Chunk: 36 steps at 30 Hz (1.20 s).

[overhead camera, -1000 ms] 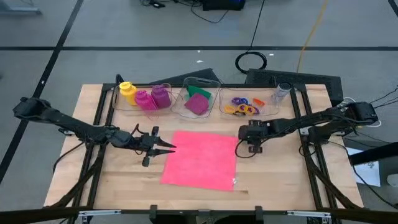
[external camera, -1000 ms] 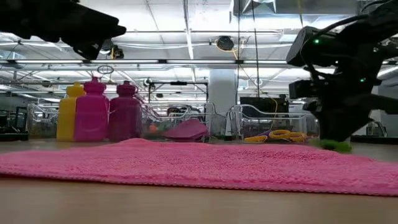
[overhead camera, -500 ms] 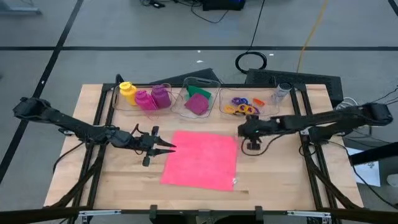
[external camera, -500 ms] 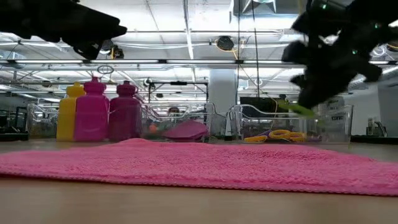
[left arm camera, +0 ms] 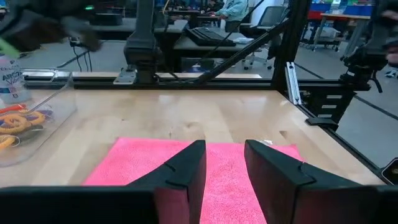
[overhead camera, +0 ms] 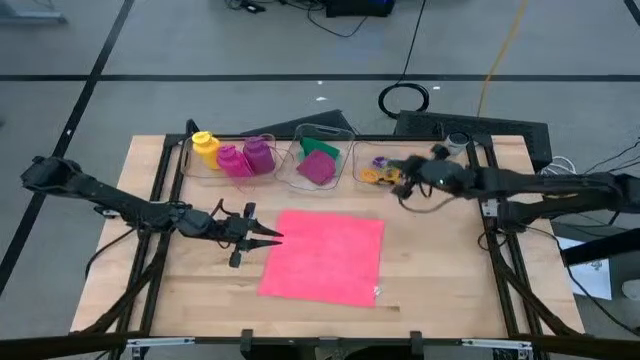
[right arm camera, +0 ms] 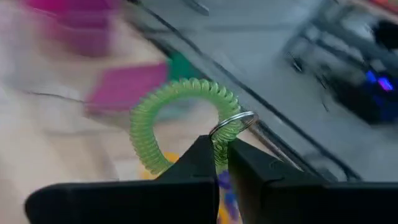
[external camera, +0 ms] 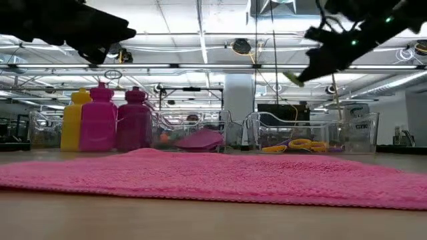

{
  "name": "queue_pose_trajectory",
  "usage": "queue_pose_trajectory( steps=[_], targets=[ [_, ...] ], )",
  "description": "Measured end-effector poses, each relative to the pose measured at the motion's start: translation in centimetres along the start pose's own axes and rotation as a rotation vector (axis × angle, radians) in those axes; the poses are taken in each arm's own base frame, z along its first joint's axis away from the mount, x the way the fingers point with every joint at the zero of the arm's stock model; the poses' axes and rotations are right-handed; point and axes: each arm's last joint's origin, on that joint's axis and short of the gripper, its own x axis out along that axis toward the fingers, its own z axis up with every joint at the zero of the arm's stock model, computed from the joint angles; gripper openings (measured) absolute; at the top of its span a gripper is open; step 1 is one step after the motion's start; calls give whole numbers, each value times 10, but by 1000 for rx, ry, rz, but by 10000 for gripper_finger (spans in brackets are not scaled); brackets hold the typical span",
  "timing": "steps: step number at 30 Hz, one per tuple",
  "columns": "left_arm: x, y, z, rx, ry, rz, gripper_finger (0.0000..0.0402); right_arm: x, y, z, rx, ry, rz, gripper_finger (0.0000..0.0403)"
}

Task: Pick & Place Sports Items
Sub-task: Put the green spring keychain into the right transparent bin, then fold the pink microfiber towel

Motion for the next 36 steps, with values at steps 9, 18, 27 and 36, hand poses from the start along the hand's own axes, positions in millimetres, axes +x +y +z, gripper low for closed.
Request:
queue_pose_trajectory(
  steps=[9, 18, 27, 36],
  targets=[
    [0, 0, -1, 1, 9, 1, 97, 39, -43, -30, 79, 275, -205, 3],
    [0, 0, -2, 1, 21, 3, 97, 60, -50, -44, 154, 379, -31, 32],
    [0, 0, -2, 1, 22, 3, 97, 73, -47, -54, 132, 443, -33, 93],
    [0, 0, -2, 2, 22, 2, 97, 63, -49, -42, 112, 351, -4, 162]
  ],
)
